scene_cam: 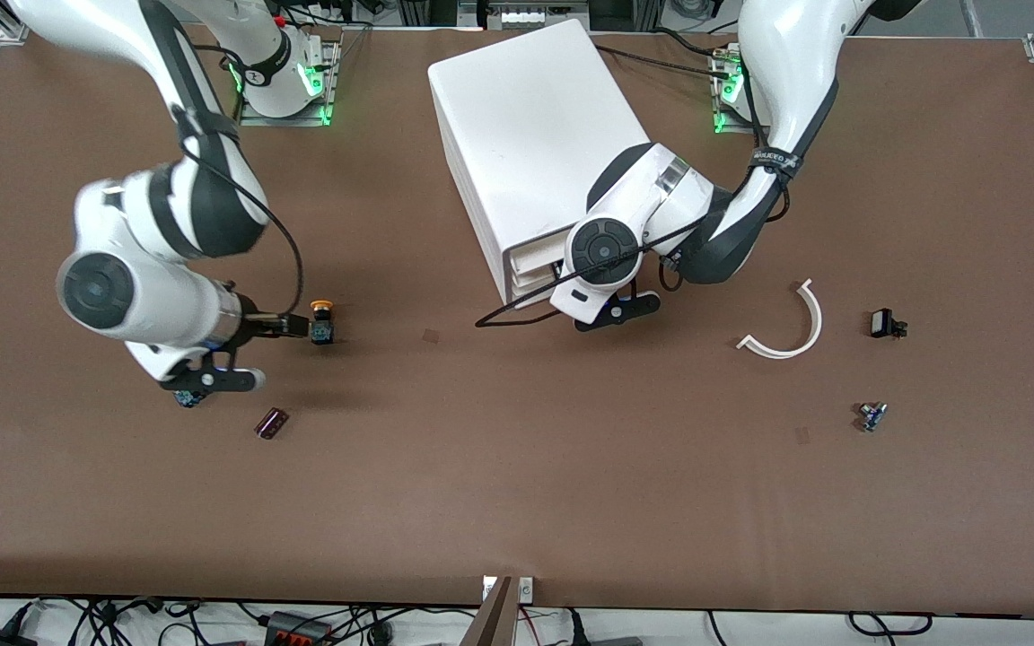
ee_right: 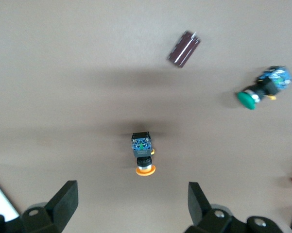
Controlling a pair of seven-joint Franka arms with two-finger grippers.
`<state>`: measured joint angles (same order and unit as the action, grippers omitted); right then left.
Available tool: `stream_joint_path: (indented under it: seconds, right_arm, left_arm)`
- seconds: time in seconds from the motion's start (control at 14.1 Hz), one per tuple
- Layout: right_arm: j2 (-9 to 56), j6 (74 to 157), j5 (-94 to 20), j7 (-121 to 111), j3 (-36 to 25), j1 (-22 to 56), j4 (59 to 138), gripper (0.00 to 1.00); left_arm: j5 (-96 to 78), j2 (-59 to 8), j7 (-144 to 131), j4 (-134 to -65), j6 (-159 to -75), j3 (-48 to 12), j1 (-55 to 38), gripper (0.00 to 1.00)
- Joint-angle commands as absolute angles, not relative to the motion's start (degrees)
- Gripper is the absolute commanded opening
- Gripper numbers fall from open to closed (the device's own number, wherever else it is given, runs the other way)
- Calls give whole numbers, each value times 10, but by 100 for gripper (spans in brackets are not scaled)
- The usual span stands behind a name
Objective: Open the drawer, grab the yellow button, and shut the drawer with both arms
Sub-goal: 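Push the drawer fully shut with the left gripper while the right withdraws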
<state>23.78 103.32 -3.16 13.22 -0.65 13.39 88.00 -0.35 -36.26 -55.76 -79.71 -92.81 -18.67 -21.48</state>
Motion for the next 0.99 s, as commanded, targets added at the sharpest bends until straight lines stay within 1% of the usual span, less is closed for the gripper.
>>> stream_joint_path:
  seconds: [0.0,0.14,0.28,0.43,0.57,0.71,0.78,0.92]
  right_arm:
    - [180,1015,-31,136,-10,126,881,100]
    - [166,1005,-28,136,-18,115,861,100]
    - [166,984,-31,126,-37,99,831,100]
    - [166,953,-33,100,-42,86,800,100]
    - [166,942,-31,101,-47,80,783,100]
    - [165,932,-28,100,-63,80,779,100]
    - [161,930,-28,100,-69,81,778,100]
    - [137,934,-30,103,-63,61,774,100]
  left_arm:
    - [-13,-341,-559,-824,-922,-194,-216,100]
    - [-13,-341,-561,-829,-922,-193,-217,100]
    - [-13,-340,-557,-829,-921,-194,-215,100]
    - [-11,-340,-557,-829,-921,-193,-216,100]
    - [3,-339,-546,-817,-923,-187,-204,100]
    - [71,-334,-498,-794,-925,-190,-167,100]
    - [98,-328,-465,-793,-925,-190,-148,100]
    - [125,-313,-389,-788,-925,-191,-105,100]
